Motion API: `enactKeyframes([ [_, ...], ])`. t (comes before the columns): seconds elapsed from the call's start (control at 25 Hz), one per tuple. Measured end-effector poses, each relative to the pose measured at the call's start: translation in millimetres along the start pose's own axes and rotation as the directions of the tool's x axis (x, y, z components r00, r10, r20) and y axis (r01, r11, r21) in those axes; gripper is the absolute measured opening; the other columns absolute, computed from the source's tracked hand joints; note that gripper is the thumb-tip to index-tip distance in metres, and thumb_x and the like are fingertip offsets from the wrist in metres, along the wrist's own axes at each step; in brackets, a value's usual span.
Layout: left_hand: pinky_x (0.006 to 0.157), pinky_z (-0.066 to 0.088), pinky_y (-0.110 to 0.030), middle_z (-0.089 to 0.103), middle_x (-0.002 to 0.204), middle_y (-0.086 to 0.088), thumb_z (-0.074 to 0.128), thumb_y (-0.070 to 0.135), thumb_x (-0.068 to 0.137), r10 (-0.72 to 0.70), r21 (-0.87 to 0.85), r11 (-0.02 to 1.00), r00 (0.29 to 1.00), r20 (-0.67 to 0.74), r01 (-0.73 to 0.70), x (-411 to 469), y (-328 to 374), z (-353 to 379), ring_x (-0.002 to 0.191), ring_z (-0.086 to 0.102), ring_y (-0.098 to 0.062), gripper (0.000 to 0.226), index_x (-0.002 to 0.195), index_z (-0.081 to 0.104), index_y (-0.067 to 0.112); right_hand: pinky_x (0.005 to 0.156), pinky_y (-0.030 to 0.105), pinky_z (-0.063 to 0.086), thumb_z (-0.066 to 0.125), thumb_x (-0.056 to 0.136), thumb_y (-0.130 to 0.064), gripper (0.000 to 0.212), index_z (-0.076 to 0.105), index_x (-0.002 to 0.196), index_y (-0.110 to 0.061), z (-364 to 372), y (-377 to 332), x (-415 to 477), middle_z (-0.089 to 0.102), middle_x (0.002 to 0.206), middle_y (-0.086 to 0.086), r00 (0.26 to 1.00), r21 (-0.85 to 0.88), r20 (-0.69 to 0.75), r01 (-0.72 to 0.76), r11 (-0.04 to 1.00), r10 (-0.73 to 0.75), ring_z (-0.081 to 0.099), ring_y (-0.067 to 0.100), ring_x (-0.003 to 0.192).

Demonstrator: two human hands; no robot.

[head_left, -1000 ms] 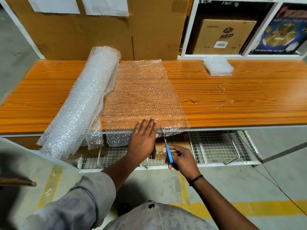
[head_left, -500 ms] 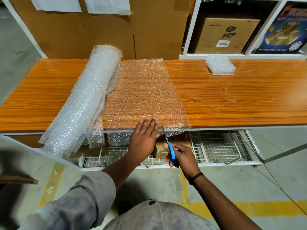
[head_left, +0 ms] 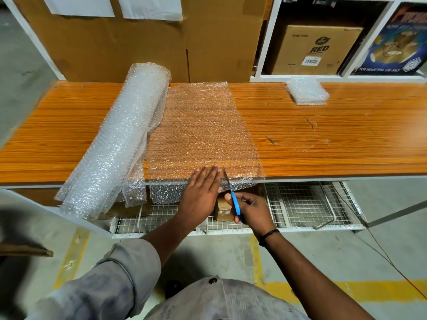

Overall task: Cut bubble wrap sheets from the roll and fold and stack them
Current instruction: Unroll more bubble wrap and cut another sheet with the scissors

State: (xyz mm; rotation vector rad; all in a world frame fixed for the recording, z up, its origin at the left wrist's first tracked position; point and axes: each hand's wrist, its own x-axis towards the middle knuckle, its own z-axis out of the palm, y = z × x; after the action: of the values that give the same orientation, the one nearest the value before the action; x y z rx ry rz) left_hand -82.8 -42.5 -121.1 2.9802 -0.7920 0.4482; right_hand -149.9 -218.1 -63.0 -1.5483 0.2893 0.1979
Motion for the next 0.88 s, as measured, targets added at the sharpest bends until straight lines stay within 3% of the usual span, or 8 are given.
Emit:
enactKeyframes([
  [0.28,0.121,0.031,-0.049,0.042,0.159,-0.012,0.04,0.03,0.1,0.032,-0.028,0.999,0.999,-0.031,-0.033,-0.6,-3.2,6.1,0.146,0.042,-0.031,0.058,0.154,0.042,0.009,0.044,0.019,0.041,0.08,0.09,-0.027,0.024,0.08,0.095,-0.003,3.9,-5.0,7.5,0.062,0.063,0.02,0.998,-0.016,-0.029,-0.05,0.999,0.05,0.051,0.019,0.042],
  [0.6,0.12,0.032,-0.049,0.048,0.156,-0.012,0.031,0.033,0.104,0.057,-0.064,0.996,0.997,-0.054,-0.06,-1.5,-6.1,4.5,0.144,0.046,-0.031,0.056,0.151,0.046,0.007,0.039,0.017,0.036,0.081,0.089,-0.025,0.021,0.083,0.088,-0.005,10.1,-18.0,23.3,0.065,0.061,0.019,0.993,-0.036,-0.097,-0.07,0.997,0.066,0.048,0.015,0.036],
  [0.88,0.117,0.033,-0.046,0.054,0.15,-0.011,0.035,0.03,0.1,0.078,-0.099,0.991,0.995,-0.063,-0.084,0.2,-7.0,1.0,0.139,0.052,-0.031,0.053,0.144,0.057,0.008,0.04,0.02,0.03,0.077,0.09,-0.037,0.04,0.079,0.083,0.002,14.8,-36.0,41.5,0.065,0.058,0.013,0.987,-0.14,-0.106,-0.134,0.981,0.12,0.048,0.017,0.039],
])
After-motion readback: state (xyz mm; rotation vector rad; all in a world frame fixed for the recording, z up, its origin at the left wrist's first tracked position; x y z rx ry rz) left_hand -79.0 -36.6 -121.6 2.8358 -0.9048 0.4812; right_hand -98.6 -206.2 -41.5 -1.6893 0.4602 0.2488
